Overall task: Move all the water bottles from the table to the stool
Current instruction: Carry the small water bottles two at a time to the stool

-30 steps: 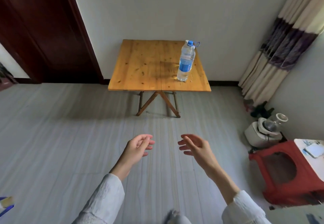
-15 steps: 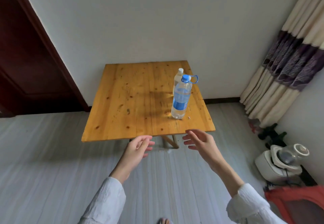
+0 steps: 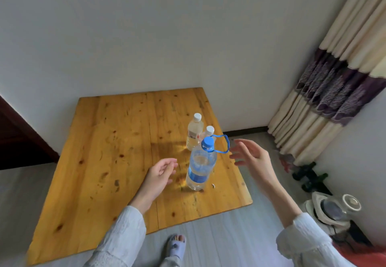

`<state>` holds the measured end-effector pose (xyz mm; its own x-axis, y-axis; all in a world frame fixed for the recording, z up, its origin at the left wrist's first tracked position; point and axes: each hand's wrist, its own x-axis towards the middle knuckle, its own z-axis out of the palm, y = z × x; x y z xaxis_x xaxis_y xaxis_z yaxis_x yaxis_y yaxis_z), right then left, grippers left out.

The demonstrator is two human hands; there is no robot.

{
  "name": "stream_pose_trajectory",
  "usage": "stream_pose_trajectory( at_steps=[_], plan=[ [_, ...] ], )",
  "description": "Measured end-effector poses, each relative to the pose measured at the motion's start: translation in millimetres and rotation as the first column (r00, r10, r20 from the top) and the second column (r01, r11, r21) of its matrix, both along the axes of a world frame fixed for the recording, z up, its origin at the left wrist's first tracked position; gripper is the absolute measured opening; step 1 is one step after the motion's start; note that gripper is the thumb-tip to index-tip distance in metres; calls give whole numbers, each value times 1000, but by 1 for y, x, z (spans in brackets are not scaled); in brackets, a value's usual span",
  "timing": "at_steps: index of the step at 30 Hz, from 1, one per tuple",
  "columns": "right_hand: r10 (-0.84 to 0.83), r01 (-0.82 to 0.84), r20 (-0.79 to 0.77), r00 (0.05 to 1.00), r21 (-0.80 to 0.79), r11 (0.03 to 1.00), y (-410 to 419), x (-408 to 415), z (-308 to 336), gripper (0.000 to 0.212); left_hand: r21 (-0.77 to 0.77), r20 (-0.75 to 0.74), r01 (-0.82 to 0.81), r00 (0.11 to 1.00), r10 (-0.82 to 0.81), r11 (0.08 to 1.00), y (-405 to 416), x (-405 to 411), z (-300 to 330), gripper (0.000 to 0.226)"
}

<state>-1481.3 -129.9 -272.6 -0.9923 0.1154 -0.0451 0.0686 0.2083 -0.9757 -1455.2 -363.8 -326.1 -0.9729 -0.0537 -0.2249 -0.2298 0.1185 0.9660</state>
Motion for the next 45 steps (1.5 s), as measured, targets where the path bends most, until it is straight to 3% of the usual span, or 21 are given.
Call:
stream_pose_trajectory(
  at_steps=[5, 8, 13, 16, 18, 23, 29, 34, 40, 45],
  plan=[
    [-121, 121, 0, 993, 45, 992, 4, -88, -2, 19, -66, -29, 52, 998, -54, 996, -11, -102, -10, 24],
    [-103, 88, 58, 993, 214, 973, 7, -135, -16, 24, -184, -52, 122, 990, -133, 975, -11, -155, -23, 39],
    [110, -238, 268, 957, 513, 825, 6, -185, -53, 36, -283, 4, 257, 964, -267, 924, 8, -211, -49, 58],
    [257, -449, 396, 881, 532, 718, -4, -199, -78, 58, -297, 30, 272, 961, -276, 915, 20, -239, -61, 61],
    [308, -502, 411, 858, 539, 676, -10, -201, -91, 62, -295, 36, 275, 960, -277, 915, 29, -249, -66, 59],
    [329, -390, 219, 919, 633, 669, -14, -200, -113, 46, -309, -7, 251, 964, -266, 918, 42, -259, -75, 50],
    [297, -351, 191, 936, 580, 735, -10, -195, -125, 47, -451, -83, 223, 954, -290, 864, 44, -265, -84, 41],
    [237, -268, 130, 963, 568, 778, -11, -190, -134, 40, -420, -77, 238, 952, -296, 876, 47, -272, -84, 35],
    [5, -50, 106, 994, 426, 903, 2, -179, -116, 31, -447, -95, 237, 946, -309, 863, 52, -271, -69, 33],
    [-137, 118, 16, 990, 428, 896, 37, -151, -72, 30, -437, -187, 318, 883, -431, 841, 85, -261, -24, 34]
  ],
)
